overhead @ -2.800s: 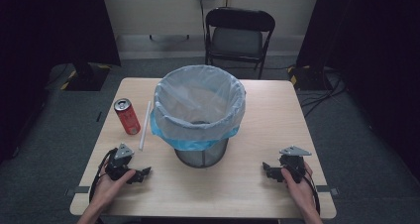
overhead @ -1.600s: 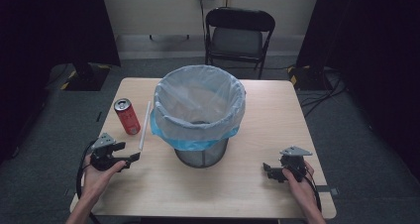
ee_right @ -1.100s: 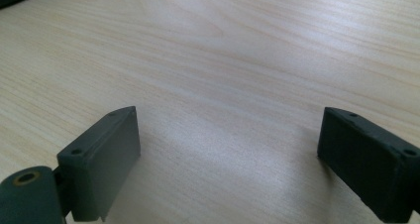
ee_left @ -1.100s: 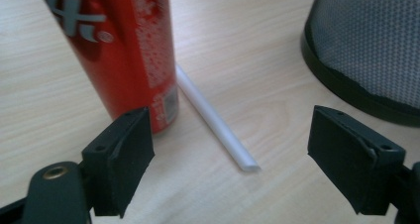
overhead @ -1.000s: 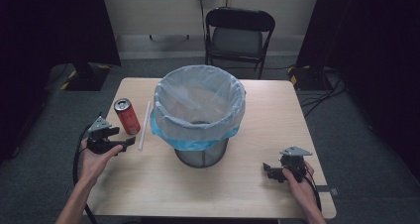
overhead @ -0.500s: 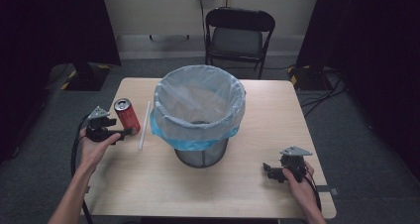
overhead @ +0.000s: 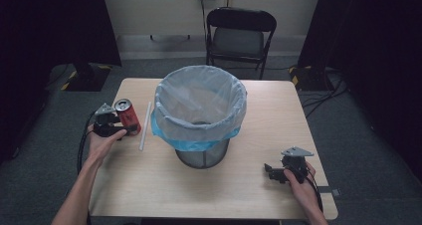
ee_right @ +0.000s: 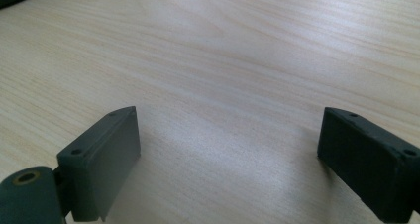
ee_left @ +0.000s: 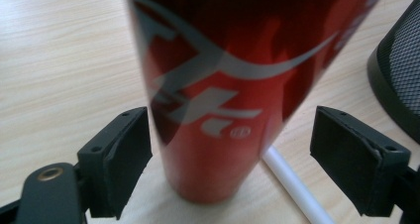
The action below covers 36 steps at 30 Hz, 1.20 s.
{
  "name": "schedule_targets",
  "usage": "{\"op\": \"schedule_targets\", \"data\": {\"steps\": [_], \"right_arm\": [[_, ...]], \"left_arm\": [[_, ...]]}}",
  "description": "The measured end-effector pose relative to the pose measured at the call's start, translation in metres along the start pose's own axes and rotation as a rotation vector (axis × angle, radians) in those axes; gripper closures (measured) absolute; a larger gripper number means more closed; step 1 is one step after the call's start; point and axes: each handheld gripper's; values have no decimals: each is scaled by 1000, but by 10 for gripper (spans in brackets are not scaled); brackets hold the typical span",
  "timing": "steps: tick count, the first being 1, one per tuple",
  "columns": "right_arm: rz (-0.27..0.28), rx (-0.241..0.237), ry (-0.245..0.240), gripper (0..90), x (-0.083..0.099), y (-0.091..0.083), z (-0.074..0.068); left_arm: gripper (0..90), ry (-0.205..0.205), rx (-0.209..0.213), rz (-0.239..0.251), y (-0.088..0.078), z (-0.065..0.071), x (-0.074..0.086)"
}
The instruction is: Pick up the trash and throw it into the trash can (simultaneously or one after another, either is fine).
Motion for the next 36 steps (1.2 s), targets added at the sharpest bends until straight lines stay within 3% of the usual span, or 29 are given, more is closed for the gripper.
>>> {"op": "schedule_targets", "data": {"steps": [2, 10, 13, 17, 21, 22, 34, 36], "right_arm": [[0, -2, -2, 86, 0, 0, 0], [0, 0, 0, 86, 0, 0, 0], [0, 0, -2, 86, 0, 0, 0], [0, -1, -2, 86, 0, 0, 0], [-1, 0, -3, 86, 0, 0, 0], [0, -2, -2, 86, 0, 0, 0], [-1, 0, -2, 86, 0, 0, 0], [0, -2, -2, 86, 0, 0, 0]], "left_arm": [[162, 6, -11, -18, 5, -1, 2], [166, 0, -33, -12, 10, -5, 5], [195, 37, -47, -11, 11, -2, 4], [226, 30, -56, -11, 12, -1, 4], [274, 20, -49, -4, 12, -2, 4], [332, 23, -54, -9, 12, -2, 4], [341, 11, -52, -5, 15, 3, 4], [341, 2, -30, 1, 14, 4, 4]]}}
Point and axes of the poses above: each handheld gripper's, and its own axes: y roughly forward along the jaws, x roughly out of its underside, z roughly to its right, and after that the axes turned 6 degrees about z, right-handed
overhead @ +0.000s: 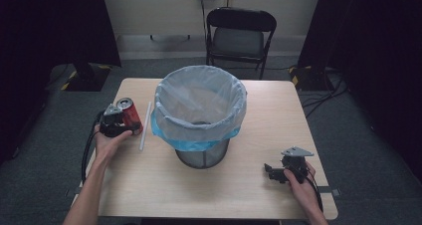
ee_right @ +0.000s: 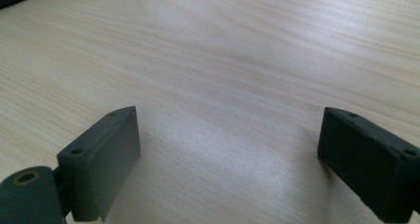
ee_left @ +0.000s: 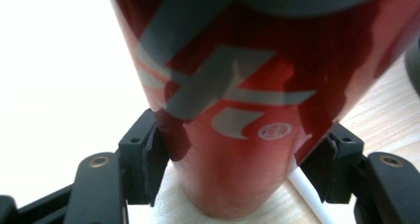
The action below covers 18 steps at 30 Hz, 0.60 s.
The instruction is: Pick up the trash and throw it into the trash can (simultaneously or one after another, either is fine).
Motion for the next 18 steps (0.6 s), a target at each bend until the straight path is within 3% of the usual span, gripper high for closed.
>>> {"op": "schedule_targets", "data": {"steps": [4, 7, 18], "right_arm": [[0, 0, 0, 86, 0, 0, 0], [-1, 4, 0, 86, 0, 0, 0], [-2, 2, -1, 86, 0, 0, 0]], "left_arm": [[341, 9, 4, -15, 1, 2, 0], [341, 18, -8, 4, -2, 3, -3], [343, -47, 10, 87, -21, -5, -9]]}}
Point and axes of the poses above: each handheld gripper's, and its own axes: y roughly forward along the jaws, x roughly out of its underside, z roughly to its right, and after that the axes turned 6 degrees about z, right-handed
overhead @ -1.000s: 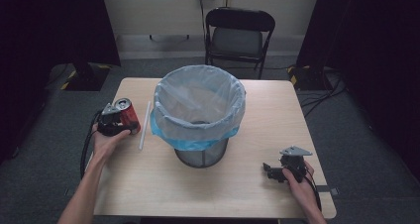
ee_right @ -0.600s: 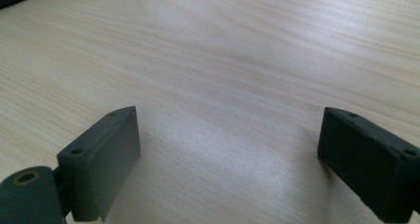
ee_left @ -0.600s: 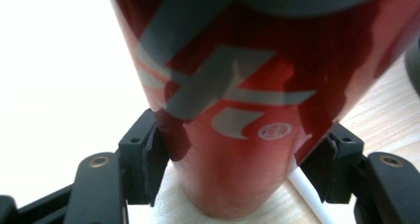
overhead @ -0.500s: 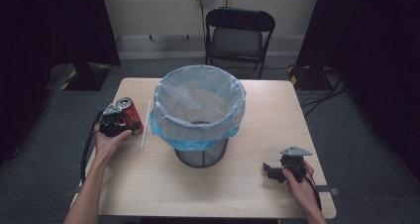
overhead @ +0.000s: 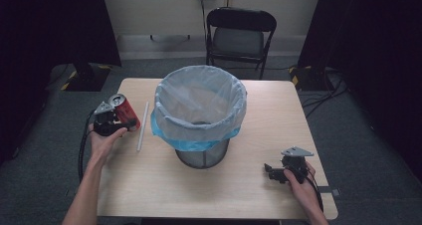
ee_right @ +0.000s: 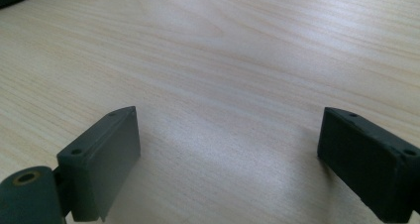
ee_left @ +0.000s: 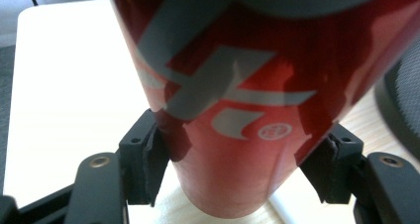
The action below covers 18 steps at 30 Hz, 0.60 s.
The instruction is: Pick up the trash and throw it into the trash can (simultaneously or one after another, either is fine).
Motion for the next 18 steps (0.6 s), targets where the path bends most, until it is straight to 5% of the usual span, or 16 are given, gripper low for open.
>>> {"op": "schedule_targets", "data": {"steps": [9, 18], "right_arm": [[0, 1, 1, 86, 0, 0, 0], [0, 1, 1, 86, 0, 0, 0]], "left_arm": [[343, -30, 29, 47, -10, 2, -9], [345, 13, 60, 74, -16, 16, -27]]}}
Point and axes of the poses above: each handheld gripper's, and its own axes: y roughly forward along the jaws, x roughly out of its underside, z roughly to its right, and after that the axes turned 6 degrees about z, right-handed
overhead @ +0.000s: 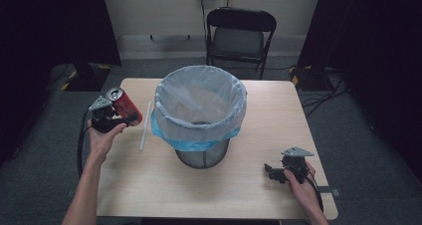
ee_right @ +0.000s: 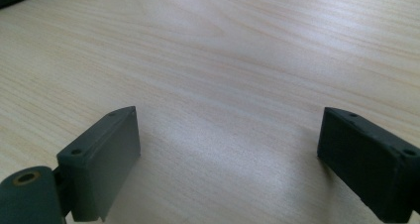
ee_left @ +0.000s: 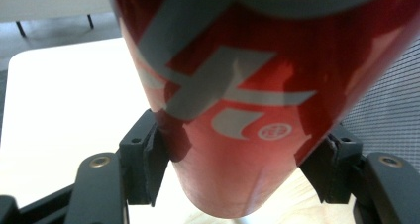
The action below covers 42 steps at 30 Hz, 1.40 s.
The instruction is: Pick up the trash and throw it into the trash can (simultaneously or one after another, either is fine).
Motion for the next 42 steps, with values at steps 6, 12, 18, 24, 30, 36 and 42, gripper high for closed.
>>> {"op": "schedule_targets", "data": {"steps": [6, 12, 18, 24, 30, 36, 42], "right_arm": [[0, 1, 0, 86, 0, 0, 0], [-1, 1, 2, 86, 0, 0, 0], [0, 0, 0, 86, 0, 0, 0], [0, 0, 0, 86, 0, 0, 0], [-1, 2, 2, 86, 0, 0, 0], [0, 1, 0, 86, 0, 0, 0], [0, 1, 2, 86, 0, 0, 0]], "left_arm": [[345, 10, 11, 23, -6, 6, -13], [346, 20, 23, 50, -12, 12, -24], [346, 36, 49, 96, -16, 18, -36], [346, 44, 58, 129, -20, 23, -49], [347, 51, 65, 139, -23, 25, -61], [349, 30, 100, 197, -28, 28, -71], [348, 59, 86, 193, -27, 32, -83]]}}
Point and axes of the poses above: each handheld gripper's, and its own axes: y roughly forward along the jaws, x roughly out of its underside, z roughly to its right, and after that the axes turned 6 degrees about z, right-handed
